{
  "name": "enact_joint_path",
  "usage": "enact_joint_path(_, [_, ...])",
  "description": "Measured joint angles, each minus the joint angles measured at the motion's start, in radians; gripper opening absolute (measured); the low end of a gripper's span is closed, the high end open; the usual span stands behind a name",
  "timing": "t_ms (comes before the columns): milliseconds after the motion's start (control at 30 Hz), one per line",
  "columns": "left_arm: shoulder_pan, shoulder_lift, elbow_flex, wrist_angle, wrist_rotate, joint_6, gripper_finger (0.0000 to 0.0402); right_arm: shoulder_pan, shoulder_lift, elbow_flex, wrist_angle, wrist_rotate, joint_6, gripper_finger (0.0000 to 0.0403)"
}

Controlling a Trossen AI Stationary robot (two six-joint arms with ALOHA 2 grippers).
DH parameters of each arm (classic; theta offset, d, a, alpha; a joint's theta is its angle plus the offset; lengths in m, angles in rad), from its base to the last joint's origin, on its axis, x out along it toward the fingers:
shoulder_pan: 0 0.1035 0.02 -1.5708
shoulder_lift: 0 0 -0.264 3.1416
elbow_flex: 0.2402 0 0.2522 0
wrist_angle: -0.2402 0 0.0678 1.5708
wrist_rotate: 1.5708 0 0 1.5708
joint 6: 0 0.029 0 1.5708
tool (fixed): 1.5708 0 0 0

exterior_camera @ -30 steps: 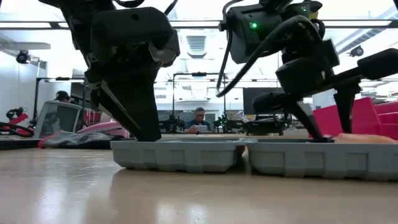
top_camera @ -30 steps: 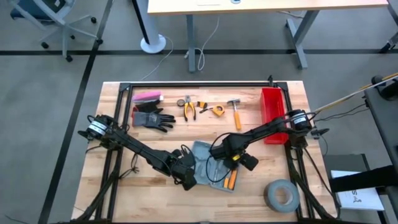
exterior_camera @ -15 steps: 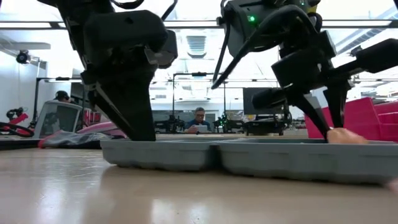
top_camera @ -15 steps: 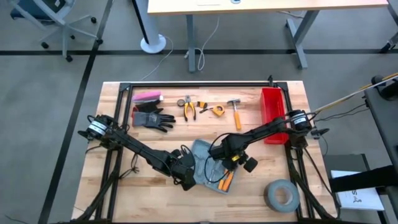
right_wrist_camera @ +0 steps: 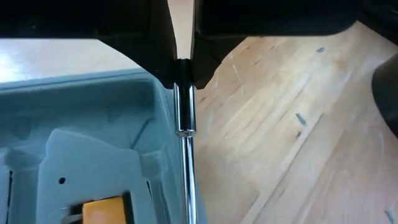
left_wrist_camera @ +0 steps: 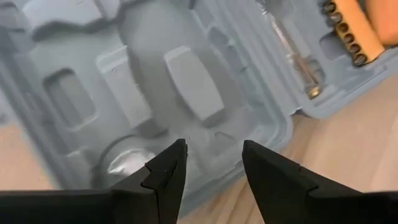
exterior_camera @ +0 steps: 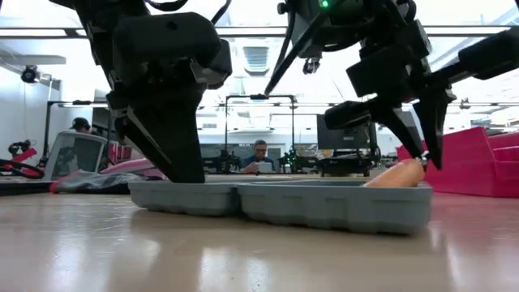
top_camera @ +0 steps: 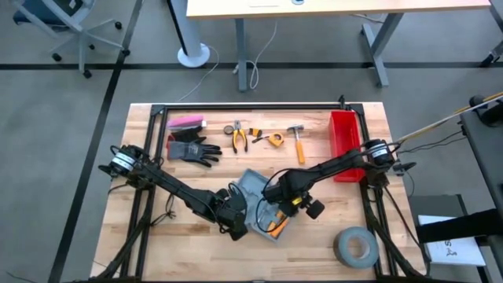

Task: Prefit tool cases
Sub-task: Remove the nut driver from the pre-fit tool case

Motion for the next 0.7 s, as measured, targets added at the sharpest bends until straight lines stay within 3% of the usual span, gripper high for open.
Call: enact_joint_path(700, [-0.008, -0.002, 0.0, 0.003, 0.005, 0.001, 0.0165, -0.067, -0.139, 0.025, -0.185, 0.196, 0.118, 0.0009])
